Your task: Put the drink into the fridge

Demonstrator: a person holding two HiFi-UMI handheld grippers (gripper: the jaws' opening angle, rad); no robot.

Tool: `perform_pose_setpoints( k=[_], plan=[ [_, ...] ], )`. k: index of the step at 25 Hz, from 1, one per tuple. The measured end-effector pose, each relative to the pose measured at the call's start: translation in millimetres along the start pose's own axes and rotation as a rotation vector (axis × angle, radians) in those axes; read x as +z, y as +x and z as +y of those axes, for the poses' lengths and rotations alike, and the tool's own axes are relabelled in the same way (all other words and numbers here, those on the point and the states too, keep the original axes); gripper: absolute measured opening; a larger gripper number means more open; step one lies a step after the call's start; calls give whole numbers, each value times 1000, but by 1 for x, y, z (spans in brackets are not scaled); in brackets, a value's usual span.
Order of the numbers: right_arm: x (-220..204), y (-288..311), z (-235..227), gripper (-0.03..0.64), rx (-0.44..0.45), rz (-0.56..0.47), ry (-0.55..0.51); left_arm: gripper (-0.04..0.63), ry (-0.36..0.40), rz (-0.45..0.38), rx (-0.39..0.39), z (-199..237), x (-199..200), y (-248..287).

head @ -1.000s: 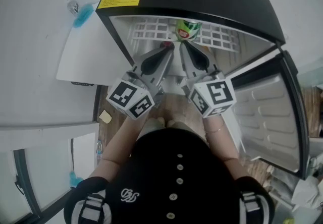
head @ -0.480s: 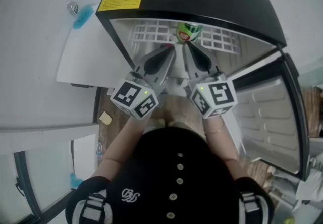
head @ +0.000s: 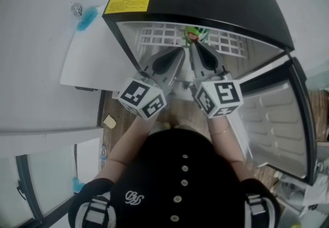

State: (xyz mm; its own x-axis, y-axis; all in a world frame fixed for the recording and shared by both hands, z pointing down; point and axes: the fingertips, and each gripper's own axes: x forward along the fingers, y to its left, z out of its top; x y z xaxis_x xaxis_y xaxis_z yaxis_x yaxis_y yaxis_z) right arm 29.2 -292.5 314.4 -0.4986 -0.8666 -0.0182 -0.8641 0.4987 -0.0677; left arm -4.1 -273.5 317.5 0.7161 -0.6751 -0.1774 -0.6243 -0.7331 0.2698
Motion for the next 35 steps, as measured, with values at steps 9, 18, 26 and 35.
perform_pose_setpoints(
  k=[9,18,26,35],
  plan=[
    [0,8,-9,8,-35,2,30,6,-1,8,-9,5,-1,6],
    [1,15,-20,8,-80,0,34,6,8,19,-5,10,0,13],
    [1,15,-21,8,-90,4,36,6,11,33,-15,10,-2,15],
    [1,6,-17,8,-48,-38,82,6,28,53,-10,6,-6,9]
  ],
)
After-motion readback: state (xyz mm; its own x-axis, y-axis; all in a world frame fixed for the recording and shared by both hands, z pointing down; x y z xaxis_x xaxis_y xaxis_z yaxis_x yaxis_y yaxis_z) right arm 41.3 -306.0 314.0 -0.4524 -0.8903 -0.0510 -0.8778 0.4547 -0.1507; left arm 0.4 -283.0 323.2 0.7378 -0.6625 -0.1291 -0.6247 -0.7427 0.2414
